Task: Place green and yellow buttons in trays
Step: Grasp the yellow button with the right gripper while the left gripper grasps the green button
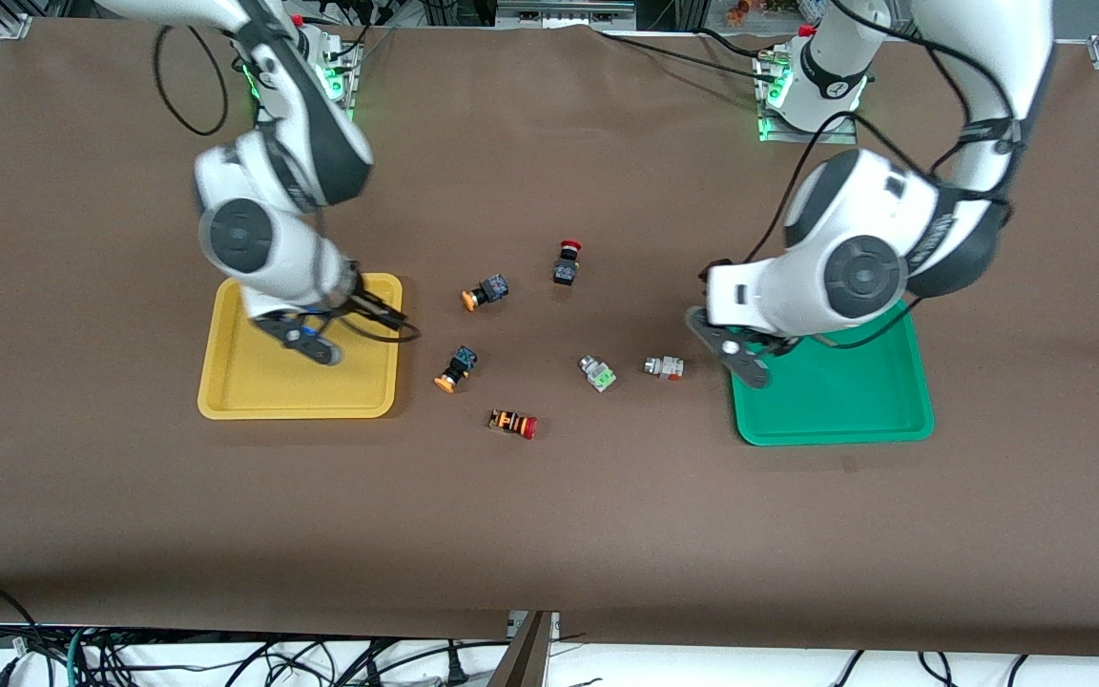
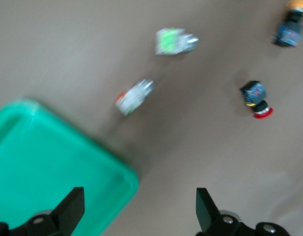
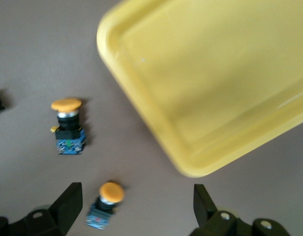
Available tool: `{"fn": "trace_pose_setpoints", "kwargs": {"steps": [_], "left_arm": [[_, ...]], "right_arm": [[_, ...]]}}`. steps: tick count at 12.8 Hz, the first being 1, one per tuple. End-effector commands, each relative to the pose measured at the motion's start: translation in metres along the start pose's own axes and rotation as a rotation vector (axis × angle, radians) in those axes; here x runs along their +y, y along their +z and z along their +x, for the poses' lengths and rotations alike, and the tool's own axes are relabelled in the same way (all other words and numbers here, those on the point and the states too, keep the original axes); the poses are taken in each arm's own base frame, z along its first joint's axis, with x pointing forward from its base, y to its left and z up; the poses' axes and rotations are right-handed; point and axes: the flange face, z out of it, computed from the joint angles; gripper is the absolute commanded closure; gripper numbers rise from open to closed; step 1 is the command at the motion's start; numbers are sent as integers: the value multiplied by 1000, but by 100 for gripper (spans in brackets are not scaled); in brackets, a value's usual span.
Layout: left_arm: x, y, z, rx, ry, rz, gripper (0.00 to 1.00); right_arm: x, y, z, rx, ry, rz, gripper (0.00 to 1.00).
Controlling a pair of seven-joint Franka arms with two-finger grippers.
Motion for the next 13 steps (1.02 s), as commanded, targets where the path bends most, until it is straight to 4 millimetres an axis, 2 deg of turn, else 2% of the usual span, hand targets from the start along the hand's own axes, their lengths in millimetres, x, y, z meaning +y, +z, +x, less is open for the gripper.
{"fn": "trace_pose_setpoints", "kwargs": {"steps": [1, 2, 5, 8, 9, 10, 11, 12, 13], "left_arm": [[10, 61, 47, 39, 306, 14, 0], [9, 78, 55, 49, 374, 25, 0], [35, 114, 67, -54, 570, 195, 0], [28, 138, 62, -94, 604, 229, 0], [23, 142, 60, -103, 618, 255, 0], [16, 148, 59, -102, 623, 267, 0], [7, 157, 58, -93, 618, 266, 0], [7, 163, 59, -92, 621, 264, 0], [4, 166, 58, -93, 622, 266, 0]], "right_arm": [[-33, 54, -29, -14, 153, 36, 0], [-39, 69, -34, -14, 181, 49, 0], [-57, 98, -54, -13, 221, 89, 0], [-64, 120, -76, -20, 223, 82, 0], [-64, 123, -80, -25, 219, 74, 15], [-60, 129, -83, -28, 215, 59, 48], [-58, 132, -83, -30, 215, 52, 77], [-58, 134, -86, -33, 212, 48, 96], [-56, 136, -88, -37, 210, 42, 100]]}}
